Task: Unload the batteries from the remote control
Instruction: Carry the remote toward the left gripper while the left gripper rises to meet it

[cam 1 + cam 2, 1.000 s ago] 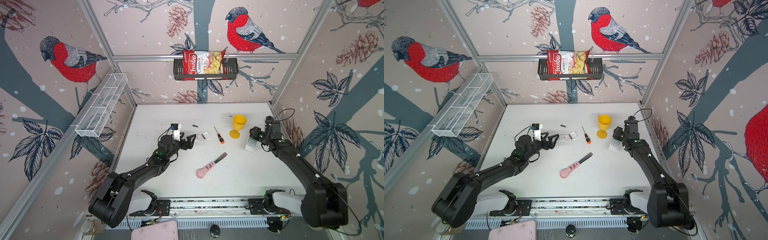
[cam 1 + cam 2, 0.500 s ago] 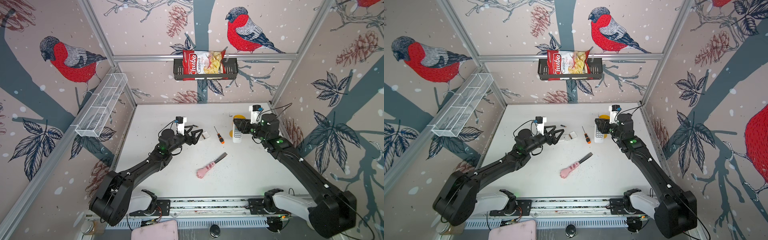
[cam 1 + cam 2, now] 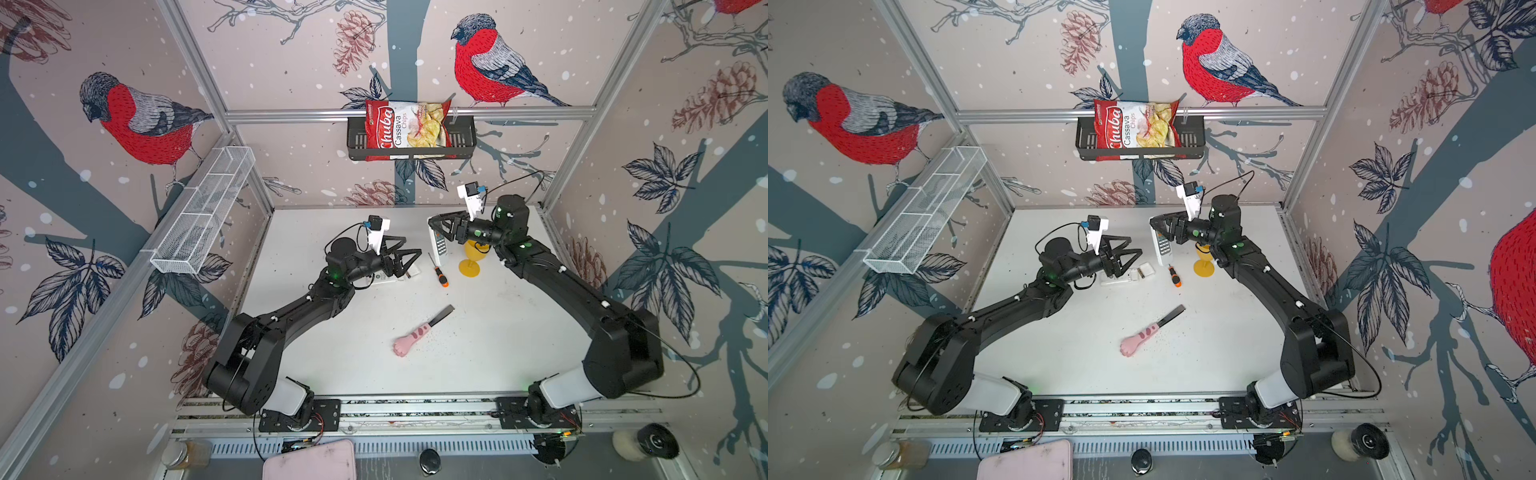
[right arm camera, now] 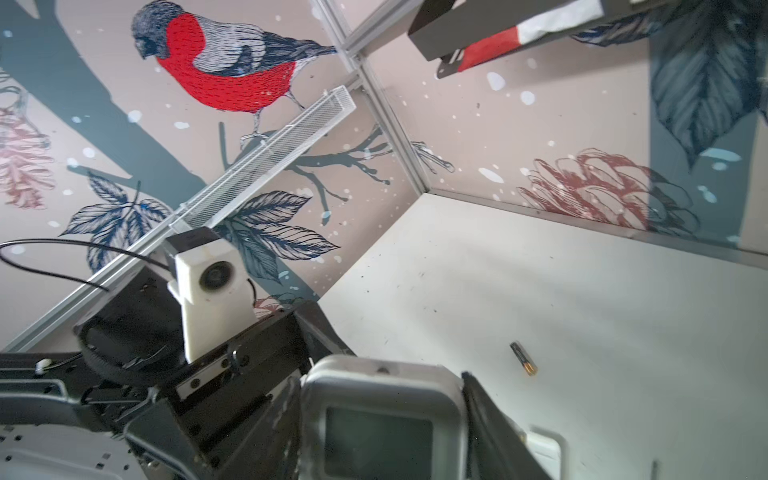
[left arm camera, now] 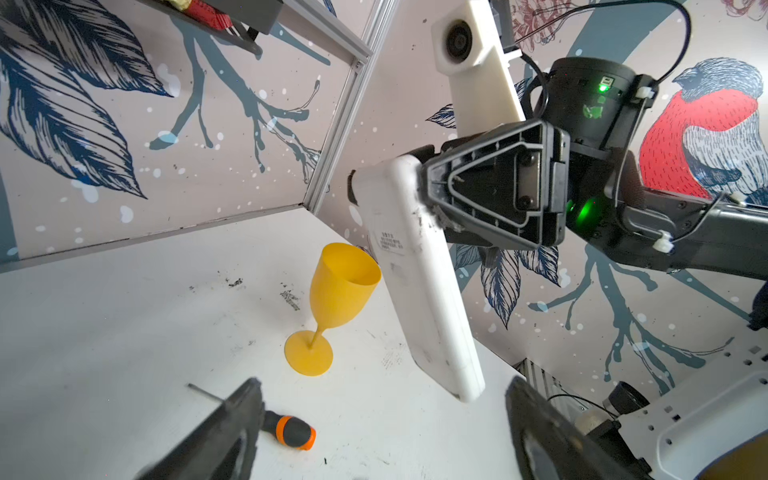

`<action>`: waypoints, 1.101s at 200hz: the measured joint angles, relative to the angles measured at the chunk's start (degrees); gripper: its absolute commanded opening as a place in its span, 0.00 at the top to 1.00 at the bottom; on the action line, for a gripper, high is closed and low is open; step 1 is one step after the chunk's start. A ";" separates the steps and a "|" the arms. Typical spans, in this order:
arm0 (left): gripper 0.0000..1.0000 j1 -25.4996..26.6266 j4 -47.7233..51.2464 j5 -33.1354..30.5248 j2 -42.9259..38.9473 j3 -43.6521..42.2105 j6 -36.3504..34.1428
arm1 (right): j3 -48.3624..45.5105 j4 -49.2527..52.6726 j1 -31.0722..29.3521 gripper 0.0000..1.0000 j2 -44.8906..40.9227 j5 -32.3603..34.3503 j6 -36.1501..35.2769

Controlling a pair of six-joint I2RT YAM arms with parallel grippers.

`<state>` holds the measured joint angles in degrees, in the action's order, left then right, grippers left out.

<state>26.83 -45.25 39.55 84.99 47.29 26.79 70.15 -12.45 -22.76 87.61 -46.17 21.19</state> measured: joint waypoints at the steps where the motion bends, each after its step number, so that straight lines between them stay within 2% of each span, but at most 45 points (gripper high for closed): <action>1: 0.09 -0.02 -0.07 0.09 0.13 0.09 0.09 | 0.07 -0.09 -0.02 0.81 0.11 -0.15 0.00; 78: 0.08 -3.37 -17.64 11.41 9.29 5.29 10.73 | 6.40 -15.54 -0.76 0.82 10.82 -17.66 6.21; 117: 0.09 -4.61 -21.92 13.16 12.07 8.24 12.74 | 10.43 -20.55 -1.14 0.82 15.91 -24.61 10.64; 171: 0.11 -4.92 -24.15 15.89 16.31 12.00 15.26 | 14.62 -24.26 -1.09 0.82 18.45 -28.68 14.80; 220: 0.15 -4.92 -25.31 17.11 18.43 14.49 17.09 | 16.09 -24.85 -1.44 0.82 20.50 -29.18 15.89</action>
<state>21.91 -70.57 56.66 103.42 61.78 43.88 86.24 -37.30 -24.21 108.12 -75.35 37.08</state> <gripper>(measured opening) 0.861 0.549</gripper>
